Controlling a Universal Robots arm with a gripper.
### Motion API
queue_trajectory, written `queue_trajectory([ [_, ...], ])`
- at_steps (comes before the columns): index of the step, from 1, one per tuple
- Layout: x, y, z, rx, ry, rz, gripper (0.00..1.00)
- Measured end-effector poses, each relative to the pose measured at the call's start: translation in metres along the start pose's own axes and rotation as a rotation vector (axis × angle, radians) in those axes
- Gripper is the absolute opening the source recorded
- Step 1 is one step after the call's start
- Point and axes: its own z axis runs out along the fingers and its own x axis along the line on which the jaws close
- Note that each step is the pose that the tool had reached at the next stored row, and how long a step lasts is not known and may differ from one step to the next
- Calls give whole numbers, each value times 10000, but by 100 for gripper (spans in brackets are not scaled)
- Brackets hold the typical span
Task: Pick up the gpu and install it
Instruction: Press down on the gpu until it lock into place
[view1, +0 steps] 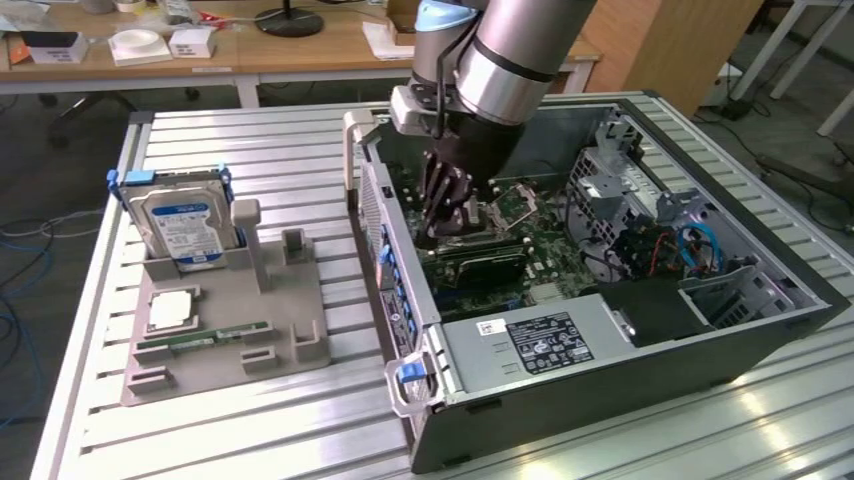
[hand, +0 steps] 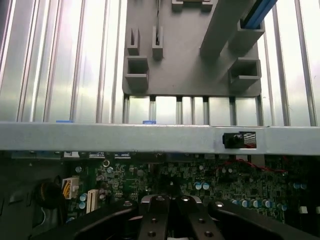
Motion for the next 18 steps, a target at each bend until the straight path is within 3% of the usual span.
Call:
queue_trajectory([
  [6, -21, 65, 26, -6, 0, 0, 10],
  [18, -23, 99, 37, -5, 1, 0, 10],
])
